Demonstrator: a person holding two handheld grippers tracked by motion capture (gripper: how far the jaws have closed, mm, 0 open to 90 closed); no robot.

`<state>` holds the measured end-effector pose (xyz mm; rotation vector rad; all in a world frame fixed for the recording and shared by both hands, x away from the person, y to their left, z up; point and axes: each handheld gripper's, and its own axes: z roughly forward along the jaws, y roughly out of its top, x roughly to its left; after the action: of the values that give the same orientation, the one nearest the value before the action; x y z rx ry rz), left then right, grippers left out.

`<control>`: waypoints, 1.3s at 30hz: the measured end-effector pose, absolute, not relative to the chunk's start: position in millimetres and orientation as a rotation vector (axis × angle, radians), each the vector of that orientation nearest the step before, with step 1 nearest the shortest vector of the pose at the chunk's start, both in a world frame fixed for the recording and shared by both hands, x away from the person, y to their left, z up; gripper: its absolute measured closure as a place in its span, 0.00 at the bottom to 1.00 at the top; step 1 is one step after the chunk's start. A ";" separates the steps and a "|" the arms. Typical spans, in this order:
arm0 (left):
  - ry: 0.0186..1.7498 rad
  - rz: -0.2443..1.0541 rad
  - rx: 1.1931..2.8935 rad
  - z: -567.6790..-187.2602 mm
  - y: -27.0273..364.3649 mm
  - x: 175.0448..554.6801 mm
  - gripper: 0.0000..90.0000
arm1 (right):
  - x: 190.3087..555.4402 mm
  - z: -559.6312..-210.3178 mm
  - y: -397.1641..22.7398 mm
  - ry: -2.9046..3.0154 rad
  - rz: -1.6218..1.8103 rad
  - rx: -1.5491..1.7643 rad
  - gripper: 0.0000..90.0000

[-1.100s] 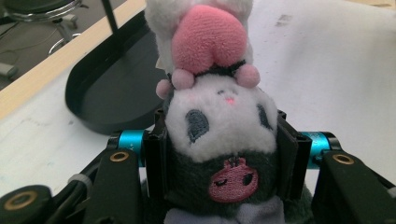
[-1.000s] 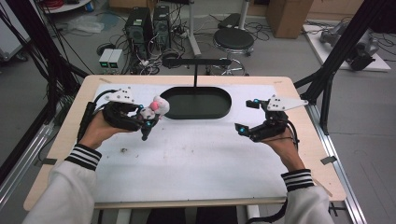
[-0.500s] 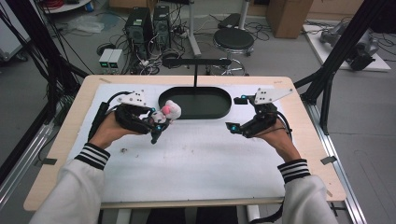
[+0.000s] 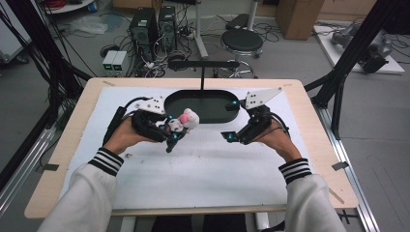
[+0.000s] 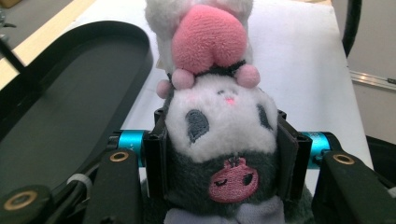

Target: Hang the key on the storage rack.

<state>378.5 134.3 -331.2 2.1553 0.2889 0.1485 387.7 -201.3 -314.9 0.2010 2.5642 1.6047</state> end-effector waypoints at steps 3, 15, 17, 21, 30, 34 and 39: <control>0.274 0.139 2.168 -331.8 129.5 378.2 0.54 | 389.2 -315.9 -193.2 2.595 1.592 0.167 0.01; 0.216 0.106 2.193 -336.2 113.9 374.2 0.54 | 396.4 -324.0 -168.3 2.653 1.559 0.056 0.01; 0.200 0.100 2.198 -335.9 110.0 373.2 0.54 | 396.5 -326.0 -163.0 2.671 1.546 0.032 0.01; 0.160 0.085 2.213 -337.7 103.5 370.5 0.54 | 397.4 -327.9 -158.5 2.682 1.543 0.006 0.01; 0.120 0.066 2.224 -337.2 102.3 366.3 0.54 | 398.5 -334.0 -150.4 2.753 1.546 -0.062 0.07; 0.097 0.053 2.219 -337.5 100.8 364.6 0.54 | 397.8 -334.6 -148.0 2.768 1.551 -0.102 0.16; 0.093 0.047 2.220 -337.9 100.8 365.4 0.54 | 396.6 -332.6 -144.4 2.775 1.561 -0.149 0.31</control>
<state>365.4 100.8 -337.9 2.2196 0.0926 0.0468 396.6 -144.4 -332.6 -0.1490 2.7746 1.5606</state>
